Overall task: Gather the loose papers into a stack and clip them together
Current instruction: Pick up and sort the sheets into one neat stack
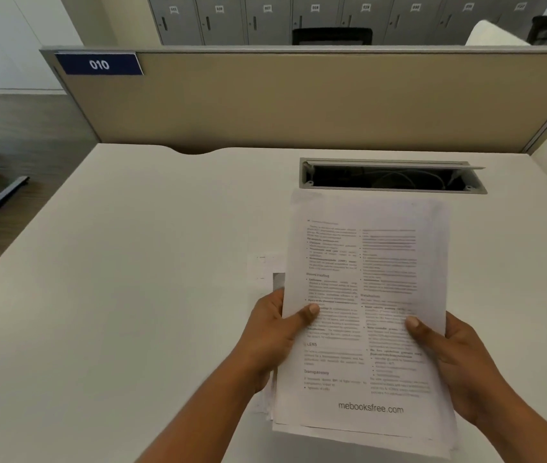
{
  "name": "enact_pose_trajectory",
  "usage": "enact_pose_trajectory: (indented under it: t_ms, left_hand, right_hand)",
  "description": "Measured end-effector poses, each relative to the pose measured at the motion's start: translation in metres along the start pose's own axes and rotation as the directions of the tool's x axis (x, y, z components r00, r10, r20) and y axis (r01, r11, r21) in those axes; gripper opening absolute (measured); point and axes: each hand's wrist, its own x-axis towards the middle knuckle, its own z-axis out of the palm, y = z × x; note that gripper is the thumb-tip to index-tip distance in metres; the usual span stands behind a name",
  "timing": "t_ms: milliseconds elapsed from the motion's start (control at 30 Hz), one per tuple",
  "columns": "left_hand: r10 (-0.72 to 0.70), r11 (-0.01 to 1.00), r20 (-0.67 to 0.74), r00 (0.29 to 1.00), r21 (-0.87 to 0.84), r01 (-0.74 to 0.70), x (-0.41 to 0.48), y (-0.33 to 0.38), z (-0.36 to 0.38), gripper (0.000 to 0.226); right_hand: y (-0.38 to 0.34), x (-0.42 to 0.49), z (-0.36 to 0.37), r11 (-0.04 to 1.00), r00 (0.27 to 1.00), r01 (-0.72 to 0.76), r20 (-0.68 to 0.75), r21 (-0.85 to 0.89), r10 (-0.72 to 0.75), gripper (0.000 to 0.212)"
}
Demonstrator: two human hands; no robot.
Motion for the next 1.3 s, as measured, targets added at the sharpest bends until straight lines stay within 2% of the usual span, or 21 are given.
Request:
enact_pose_trajectory:
  t_ms: [67, 133, 233, 267, 333, 400, 500, 567, 767, 867, 1133, 1300]
  left_hand:
    - [-0.017, 1.000, 0.002, 1.000, 0.025, 0.017, 0.002, -0.004, 0.002, 0.026]
    - [-0.030, 0.994, -0.069, 0.997, 0.101, 0.037, 0.006, -0.012, 0.000, 0.042]
    - [0.013, 0.918, -0.197, 0.980, 0.391, 0.067, 0.015, -0.037, -0.004, 0.064]
    - [0.056, 0.835, -0.208, 0.976, 0.546, 0.068, 0.017, -0.046, -0.007, 0.067]
    - [0.136, 0.575, -0.223, 0.965, 0.811, 0.106, 0.021, -0.064, -0.013, 0.063]
    - [0.193, 0.410, -0.294, 0.936, 0.891, 0.195, 0.023, -0.077, -0.016, 0.070]
    - [0.134, 0.308, -0.415, 0.900, 0.881, 0.360, 0.027, -0.090, -0.019, 0.105]
    - [0.135, 0.311, -0.472, 0.871, 0.855, 0.415, 0.030, -0.094, -0.023, 0.109]
    - [0.185, 0.438, -0.557, 0.810, 0.784, 0.439, 0.033, -0.093, -0.034, 0.082]
    - [0.135, 0.487, -0.559, 0.818, 0.756, 0.437, 0.036, -0.086, -0.035, 0.067]
    - [-0.064, 0.690, -0.544, 0.837, 0.582, 0.431, 0.047, -0.068, -0.044, 0.064]
    - [-0.027, 0.752, -0.504, 0.863, 0.559, 0.350, 0.051, -0.073, -0.060, 0.023]
  right_hand:
    - [0.003, -0.002, -0.005, 1.000, 0.999, -0.015, -0.031, 0.015, 0.016, 0.026]
    - [0.005, -0.005, -0.011, 0.999, 0.997, -0.033, -0.071, 0.030, 0.035, 0.024]
    - [0.005, -0.010, -0.018, 0.998, 0.993, -0.037, -0.113, 0.060, 0.044, 0.019]
    - [0.006, -0.011, -0.021, 0.997, 0.991, -0.038, -0.124, 0.060, 0.045, 0.017]
    - [0.007, -0.012, -0.025, 0.997, 0.990, -0.033, -0.138, 0.067, 0.042, 0.016]
    - [0.007, -0.015, -0.028, 0.996, 0.989, -0.027, -0.143, 0.080, 0.039, 0.015]
    - [0.008, -0.017, -0.028, 0.996, 0.989, -0.022, -0.147, 0.091, 0.035, 0.017]
    - [0.008, -0.018, -0.027, 0.996, 0.988, -0.017, -0.149, 0.088, 0.030, 0.015]
    - [0.010, -0.021, -0.027, 0.996, 0.988, -0.012, -0.152, 0.085, 0.025, 0.016]
    - [0.014, -0.021, -0.029, 0.997, 0.986, -0.012, -0.166, 0.077, 0.024, 0.016]
    - [0.025, -0.020, -0.035, 0.996, 0.981, -0.029, -0.187, 0.086, 0.045, 0.019]
    - [0.027, -0.019, -0.041, 0.995, 0.977, -0.024, -0.210, 0.093, 0.043, 0.019]
